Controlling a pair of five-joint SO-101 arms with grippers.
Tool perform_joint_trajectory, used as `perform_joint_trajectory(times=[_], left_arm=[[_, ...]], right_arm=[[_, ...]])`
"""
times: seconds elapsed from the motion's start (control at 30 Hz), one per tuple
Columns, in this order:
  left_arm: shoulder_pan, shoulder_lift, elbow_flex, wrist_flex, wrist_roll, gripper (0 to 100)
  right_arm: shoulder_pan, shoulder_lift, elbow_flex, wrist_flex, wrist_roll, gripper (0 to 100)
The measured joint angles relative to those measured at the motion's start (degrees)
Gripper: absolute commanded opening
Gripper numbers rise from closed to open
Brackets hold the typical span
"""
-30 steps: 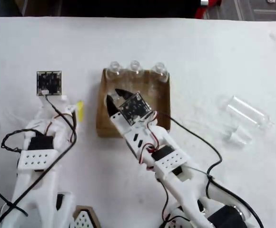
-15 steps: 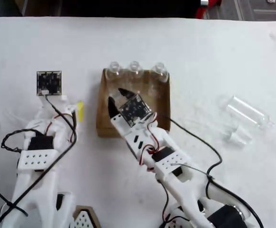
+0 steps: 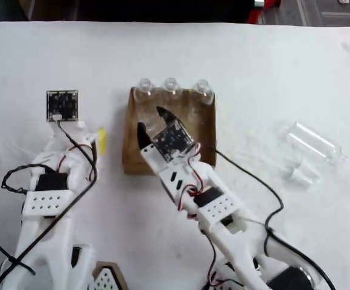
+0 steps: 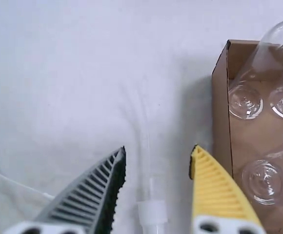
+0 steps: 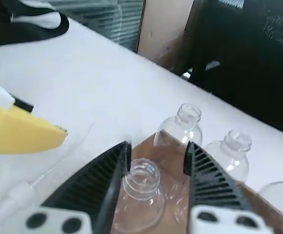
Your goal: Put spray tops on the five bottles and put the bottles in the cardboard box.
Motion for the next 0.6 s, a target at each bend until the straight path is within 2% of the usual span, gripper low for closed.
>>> perform_joint_trajectory(times=[0.1, 0.3, 0.47, 0.53, 0.6], left_arm=[[0.0, 0.0, 0.0, -0.97, 0.0, 20], [0.0, 0.0, 0.0, -1.85, 0.0, 20], [0.0, 0.0, 0.97, -2.2, 0.0, 20], [0.0, 0.18, 1.32, -3.25, 0.0, 20], [0.0, 0.18, 1.41, -3.69, 0.0, 20]], right_arm=[[0.0, -8.26, 0.62, 5.54, 0.0, 15.5], [1.67, -28.66, 1.14, 24.0, 0.0, 15.2], [7.03, -40.35, 5.63, 26.73, -1.49, 14.9], [8.09, -42.81, 7.12, 26.9, -3.52, 9.9], [8.53, -44.31, 8.0, 26.9, -4.04, 0.2]])
